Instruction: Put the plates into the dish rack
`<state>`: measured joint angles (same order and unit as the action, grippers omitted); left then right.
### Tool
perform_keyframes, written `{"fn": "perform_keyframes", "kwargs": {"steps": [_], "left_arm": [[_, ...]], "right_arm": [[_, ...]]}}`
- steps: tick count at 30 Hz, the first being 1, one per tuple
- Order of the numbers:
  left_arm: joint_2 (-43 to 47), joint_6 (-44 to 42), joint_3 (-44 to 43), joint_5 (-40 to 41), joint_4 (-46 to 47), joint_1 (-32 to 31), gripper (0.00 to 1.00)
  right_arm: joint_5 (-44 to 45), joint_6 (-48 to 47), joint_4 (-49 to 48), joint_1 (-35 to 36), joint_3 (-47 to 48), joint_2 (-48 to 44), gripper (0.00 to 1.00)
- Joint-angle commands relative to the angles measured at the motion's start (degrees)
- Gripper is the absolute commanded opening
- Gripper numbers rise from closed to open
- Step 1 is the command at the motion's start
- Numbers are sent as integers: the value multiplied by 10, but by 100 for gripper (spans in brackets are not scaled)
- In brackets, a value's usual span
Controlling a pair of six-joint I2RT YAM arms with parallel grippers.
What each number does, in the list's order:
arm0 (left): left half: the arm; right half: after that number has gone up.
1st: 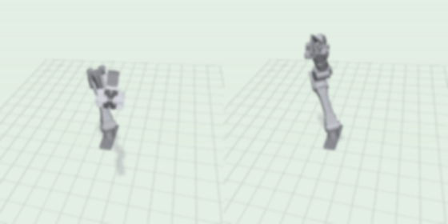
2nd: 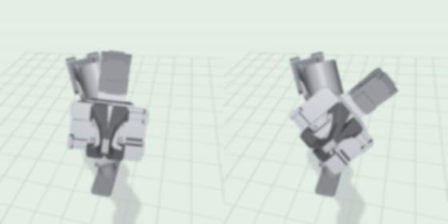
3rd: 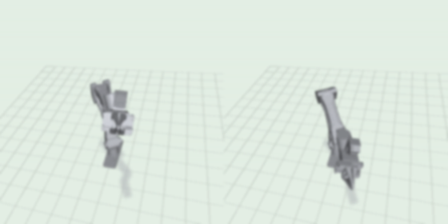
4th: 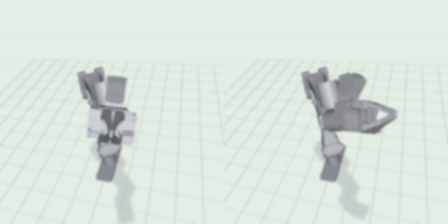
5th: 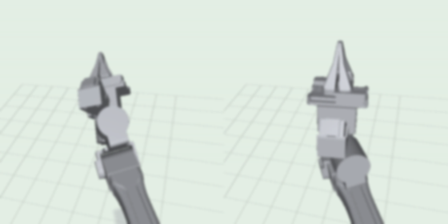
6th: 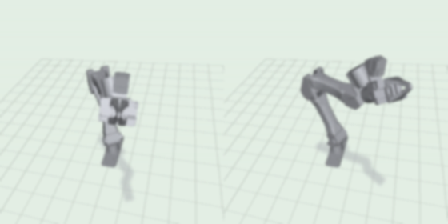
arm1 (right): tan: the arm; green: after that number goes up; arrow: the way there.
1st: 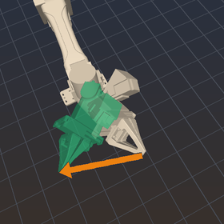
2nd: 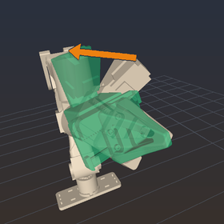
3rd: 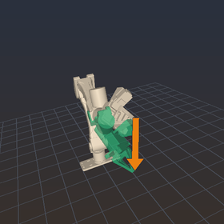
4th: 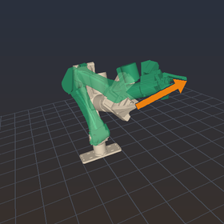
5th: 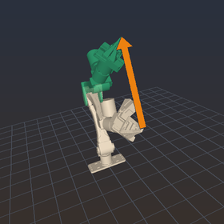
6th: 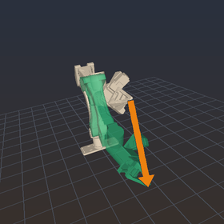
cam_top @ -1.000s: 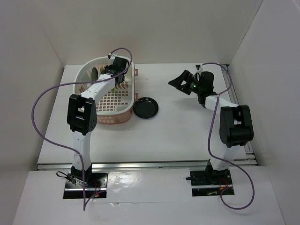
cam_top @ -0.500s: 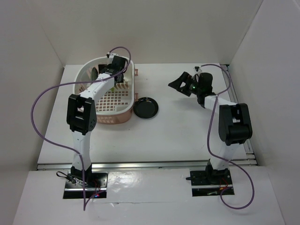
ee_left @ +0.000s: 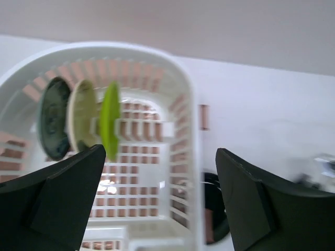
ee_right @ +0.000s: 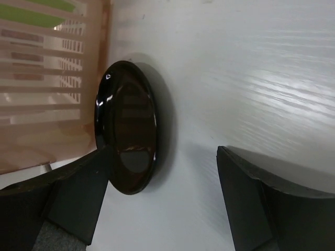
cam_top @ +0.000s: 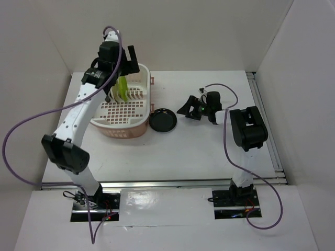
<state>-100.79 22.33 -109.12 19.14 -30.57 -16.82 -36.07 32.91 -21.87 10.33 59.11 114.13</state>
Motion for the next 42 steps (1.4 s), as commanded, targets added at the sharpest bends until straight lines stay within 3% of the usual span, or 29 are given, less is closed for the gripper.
{"fn": "perform_keyframes", "kwargs": {"steps": [1,5,8,11,18,24,26,31,37,42], "left_arm": [[69,39,11,-116,-11,-23,100],[125,26,37,-217,-16,-77,100],[147,4,37,-265,-22,-119,100],[168,-18,43,-307,-22,-147,100],[179,-24,50,-365,-11,-153,100],[184,-24,50,-365,-11,-153,100],[190,-19,55,-365,-11,-153,100],[195,-18,66,-354,-11,-153,100],[195,-13,89,-322,-11,-153,100],[181,-3,89,-257,-5,-153,100]], "right_arm": [[-11,-19,7,17,21,33,87],[-11,-13,1,22,21,55,79],[-11,-13,6,29,15,62,65],[-19,-18,11,42,15,67,58],[-30,-37,47,69,39,87,55],[3,-37,54,69,26,87,39],[16,-37,60,69,26,87,23],[25,-17,74,69,38,92,0],[79,11,92,51,43,62,0],[221,16,193,5,71,-16,0]]}}
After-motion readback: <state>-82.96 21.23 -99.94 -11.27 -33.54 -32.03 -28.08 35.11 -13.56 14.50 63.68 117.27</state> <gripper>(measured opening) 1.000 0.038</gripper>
